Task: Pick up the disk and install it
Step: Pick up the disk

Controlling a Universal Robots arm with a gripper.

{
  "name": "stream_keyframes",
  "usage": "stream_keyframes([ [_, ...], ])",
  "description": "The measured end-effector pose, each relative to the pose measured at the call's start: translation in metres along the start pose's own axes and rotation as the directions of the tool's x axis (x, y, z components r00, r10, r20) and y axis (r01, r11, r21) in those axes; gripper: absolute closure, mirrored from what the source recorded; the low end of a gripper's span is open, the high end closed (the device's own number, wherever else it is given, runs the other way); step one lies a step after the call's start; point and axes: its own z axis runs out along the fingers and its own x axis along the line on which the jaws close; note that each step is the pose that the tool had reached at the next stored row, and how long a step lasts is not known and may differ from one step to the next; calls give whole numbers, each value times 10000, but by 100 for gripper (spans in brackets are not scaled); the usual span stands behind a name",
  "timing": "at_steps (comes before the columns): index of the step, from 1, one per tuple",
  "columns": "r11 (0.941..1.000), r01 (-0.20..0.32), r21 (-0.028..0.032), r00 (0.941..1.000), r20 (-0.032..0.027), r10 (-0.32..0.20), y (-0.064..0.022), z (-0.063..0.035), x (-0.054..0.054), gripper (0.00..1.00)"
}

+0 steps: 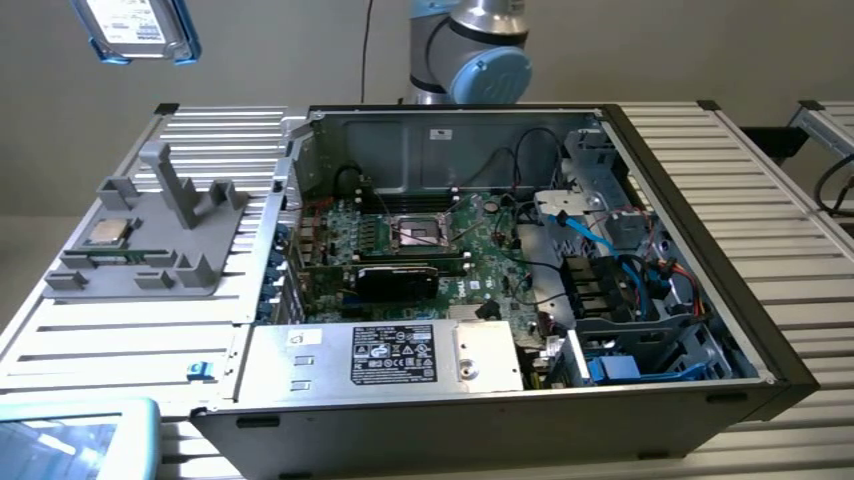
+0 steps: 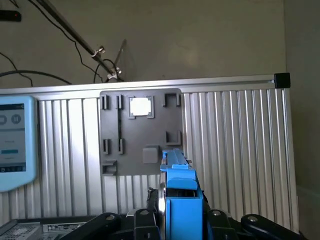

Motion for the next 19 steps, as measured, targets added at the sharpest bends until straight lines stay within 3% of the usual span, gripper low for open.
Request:
stream_keyframes([
  [7,10000,4,-8,9999,122,-4,-189,-18,179,63],
  [19,10000,5,-12,9999,160,-5,-669,-36,385,63],
])
